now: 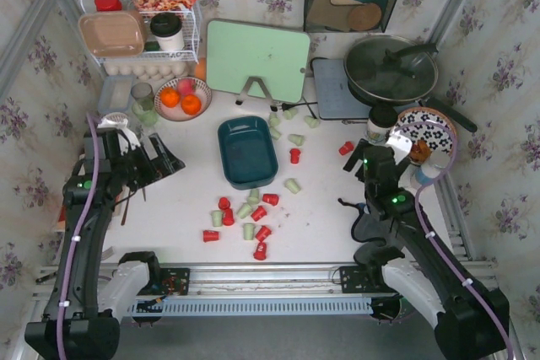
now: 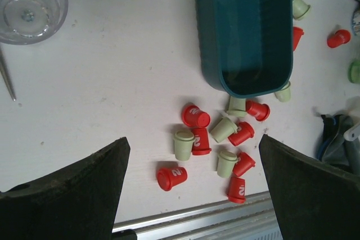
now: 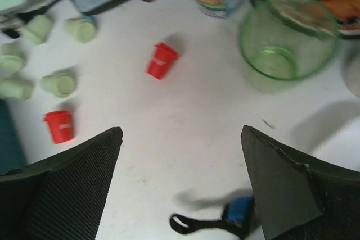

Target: Mix the coffee capsules in the storage basket

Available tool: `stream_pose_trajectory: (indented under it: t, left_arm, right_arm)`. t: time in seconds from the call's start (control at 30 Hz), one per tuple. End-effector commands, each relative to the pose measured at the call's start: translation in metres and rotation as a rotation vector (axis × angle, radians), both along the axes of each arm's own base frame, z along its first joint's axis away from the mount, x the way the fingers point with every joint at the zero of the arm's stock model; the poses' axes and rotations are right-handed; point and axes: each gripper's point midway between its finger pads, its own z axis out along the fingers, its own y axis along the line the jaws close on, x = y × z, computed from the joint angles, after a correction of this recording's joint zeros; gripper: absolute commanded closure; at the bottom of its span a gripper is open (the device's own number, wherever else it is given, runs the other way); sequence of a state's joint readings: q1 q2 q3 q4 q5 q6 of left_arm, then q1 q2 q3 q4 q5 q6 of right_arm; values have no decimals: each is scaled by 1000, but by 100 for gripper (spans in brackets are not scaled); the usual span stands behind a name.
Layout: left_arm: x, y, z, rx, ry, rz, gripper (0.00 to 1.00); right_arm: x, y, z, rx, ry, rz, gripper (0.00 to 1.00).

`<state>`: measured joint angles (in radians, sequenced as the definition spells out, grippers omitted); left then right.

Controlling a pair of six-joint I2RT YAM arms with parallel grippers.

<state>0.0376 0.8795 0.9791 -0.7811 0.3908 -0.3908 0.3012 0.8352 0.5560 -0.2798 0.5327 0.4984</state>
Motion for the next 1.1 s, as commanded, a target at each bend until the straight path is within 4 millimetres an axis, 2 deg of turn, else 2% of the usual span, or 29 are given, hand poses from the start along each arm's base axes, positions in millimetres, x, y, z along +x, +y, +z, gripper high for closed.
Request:
stream_pose_trajectory:
  t: [0.0, 0.13, 0.27, 0.43, 0.57, 0.63, 0.7, 0.8, 1.07]
  left_arm:
    - [0, 3, -2, 76, -7, 28, 0]
    - [-1, -11, -6, 169, -19, 11, 4]
    - [7, -37, -26, 255, -19, -23, 9]
    - [34, -77, -45, 263, -33, -34, 9]
    - [56, -108, -58, 269, -30, -40, 9]
    - [66, -117, -66, 296, -23, -30, 9]
    - [75, -122, -74, 320, -13, -6, 10]
    - [84, -121, -98, 376, 42, 42, 13]
    - [97, -128, -131, 431, 102, 43, 43]
  right_arm:
    - [39, 43, 38, 32, -230, 223, 6]
    - [52, 55, 31, 0, -284, 283, 6]
    - [52, 61, 16, -19, -295, 331, 7]
    - [48, 62, 26, -4, -332, 338, 8]
    - [43, 56, 23, -14, -322, 317, 7]
    - [43, 56, 25, -13, -333, 318, 7]
    - [44, 57, 25, -13, -329, 324, 7]
    - [45, 57, 23, -20, -309, 325, 7]
    - [48, 60, 21, -21, -282, 335, 7]
